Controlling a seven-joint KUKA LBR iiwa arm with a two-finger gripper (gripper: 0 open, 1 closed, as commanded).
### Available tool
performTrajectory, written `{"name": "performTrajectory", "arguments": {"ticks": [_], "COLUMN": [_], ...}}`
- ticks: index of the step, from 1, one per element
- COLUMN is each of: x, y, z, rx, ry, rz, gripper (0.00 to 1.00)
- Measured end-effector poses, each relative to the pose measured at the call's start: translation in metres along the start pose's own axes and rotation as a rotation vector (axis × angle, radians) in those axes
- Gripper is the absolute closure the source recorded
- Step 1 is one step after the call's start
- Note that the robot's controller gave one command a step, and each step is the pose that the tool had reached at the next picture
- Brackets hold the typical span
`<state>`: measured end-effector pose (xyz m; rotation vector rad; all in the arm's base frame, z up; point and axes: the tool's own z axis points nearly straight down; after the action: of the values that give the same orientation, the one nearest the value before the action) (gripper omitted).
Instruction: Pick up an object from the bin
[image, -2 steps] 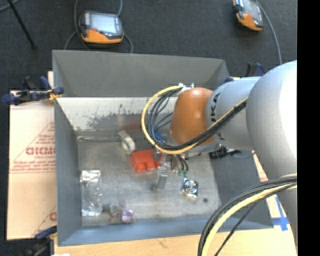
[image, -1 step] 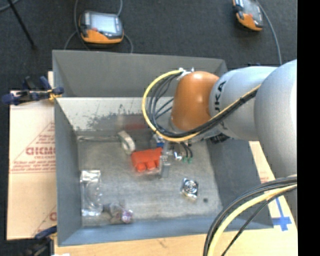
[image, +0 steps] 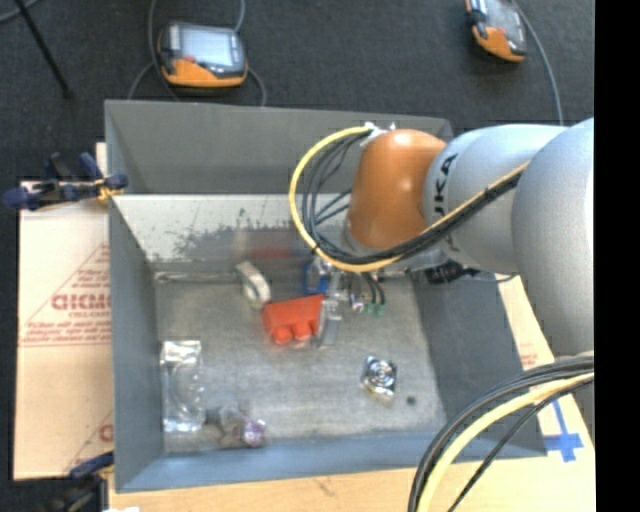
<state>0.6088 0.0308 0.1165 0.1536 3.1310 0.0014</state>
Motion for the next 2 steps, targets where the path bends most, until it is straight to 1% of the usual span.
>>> {"name": "performTrajectory", "arguments": {"ticks": [1,2], "x": [-0.0093,-0.0121], "y": [0.0051,0.0047], "z": [0.0414,0.0385], "rx": [-0.001,0.0], "ry": [-0.012,-0.003], "rz": [-0.185,-0.184], "gripper": [0.0,0.0]}}
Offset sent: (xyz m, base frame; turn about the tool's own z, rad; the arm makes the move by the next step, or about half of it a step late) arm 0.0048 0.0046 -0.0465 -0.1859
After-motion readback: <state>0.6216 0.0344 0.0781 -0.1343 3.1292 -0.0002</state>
